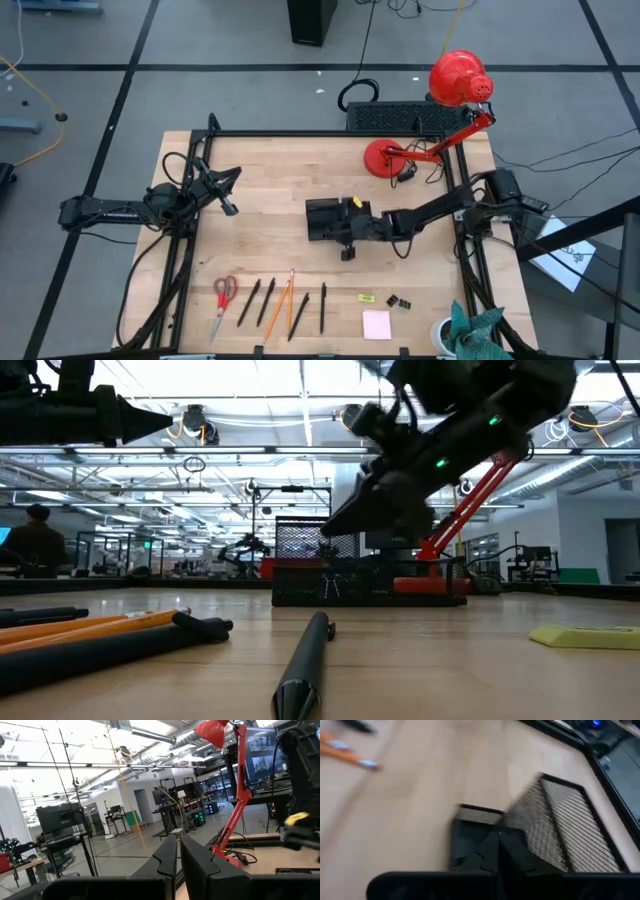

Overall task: Pick and place office supplies into organizer
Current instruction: Adjust the black desk organizer

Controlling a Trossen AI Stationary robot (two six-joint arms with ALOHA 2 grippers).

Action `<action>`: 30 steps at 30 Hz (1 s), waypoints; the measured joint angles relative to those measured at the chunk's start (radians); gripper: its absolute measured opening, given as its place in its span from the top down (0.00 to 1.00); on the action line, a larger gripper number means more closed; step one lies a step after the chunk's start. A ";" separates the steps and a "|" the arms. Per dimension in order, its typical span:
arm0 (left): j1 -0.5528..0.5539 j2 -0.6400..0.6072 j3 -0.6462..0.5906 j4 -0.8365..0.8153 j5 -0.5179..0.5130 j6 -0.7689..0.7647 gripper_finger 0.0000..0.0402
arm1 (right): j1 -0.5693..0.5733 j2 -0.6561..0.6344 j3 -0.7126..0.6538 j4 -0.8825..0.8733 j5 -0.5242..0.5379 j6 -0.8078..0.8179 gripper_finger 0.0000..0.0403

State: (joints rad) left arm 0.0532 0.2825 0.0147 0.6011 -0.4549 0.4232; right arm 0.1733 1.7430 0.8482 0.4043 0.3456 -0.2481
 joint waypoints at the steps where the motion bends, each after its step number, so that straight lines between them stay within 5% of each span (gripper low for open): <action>1: 0.000 0.000 0.000 -0.003 0.000 0.000 0.92 | 0.017 -0.014 0.000 -0.034 0.023 -0.003 1.00; 8: 0.000 0.001 0.000 -0.015 -0.002 0.011 0.92 | 0.091 -0.115 0.000 -0.346 0.226 0.048 1.00; 22: 0.000 0.001 0.000 -0.015 -0.002 0.008 0.92 | 0.089 -0.122 0.000 -0.696 0.250 0.278 1.00; 30: 0.000 0.001 0.000 -0.014 -0.001 0.013 0.92 | 0.091 -0.122 0.000 -0.773 0.127 0.399 1.00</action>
State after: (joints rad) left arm 0.0532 0.2832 0.0146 0.5869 -0.4561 0.4358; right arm 0.2646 1.6206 0.8486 -0.3688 0.4727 0.1506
